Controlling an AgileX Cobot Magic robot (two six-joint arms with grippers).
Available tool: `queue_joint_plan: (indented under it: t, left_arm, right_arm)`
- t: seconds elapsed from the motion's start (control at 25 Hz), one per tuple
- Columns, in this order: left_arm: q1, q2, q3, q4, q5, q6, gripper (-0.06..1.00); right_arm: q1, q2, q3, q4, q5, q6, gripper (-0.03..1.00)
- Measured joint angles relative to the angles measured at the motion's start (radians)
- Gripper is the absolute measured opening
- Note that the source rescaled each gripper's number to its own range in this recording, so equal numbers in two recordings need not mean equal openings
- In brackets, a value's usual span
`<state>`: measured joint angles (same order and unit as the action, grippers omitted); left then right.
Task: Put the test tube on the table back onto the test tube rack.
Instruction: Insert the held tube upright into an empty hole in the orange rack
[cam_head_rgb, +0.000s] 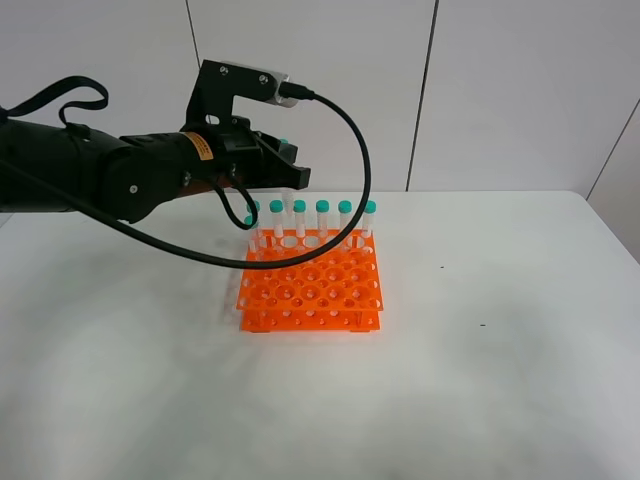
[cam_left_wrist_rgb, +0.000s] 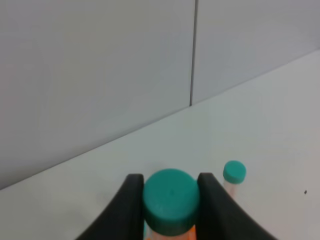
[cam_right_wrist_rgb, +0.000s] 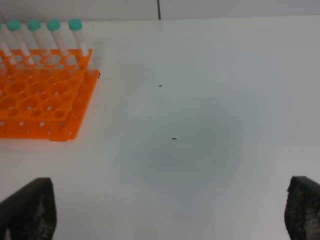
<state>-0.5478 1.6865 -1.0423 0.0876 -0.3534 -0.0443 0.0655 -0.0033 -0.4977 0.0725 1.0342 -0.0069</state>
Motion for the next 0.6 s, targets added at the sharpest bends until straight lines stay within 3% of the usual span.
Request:
queue_joint_plan:
  t: [0.4, 0.6]
  left_arm:
    - [0.018, 0.109, 0.001, 0.000, 0.004, -0.012, 0.00]
    - [0.052, 0.109, 0.037, 0.000, -0.066, -0.015, 0.00]
  right_arm:
    - [0.000, 0.000, 0.000, 0.002, 0.000, 0.000, 1.00]
    - [0.000, 0.000, 0.000, 0.004, 0.000, 0.000, 1.00]
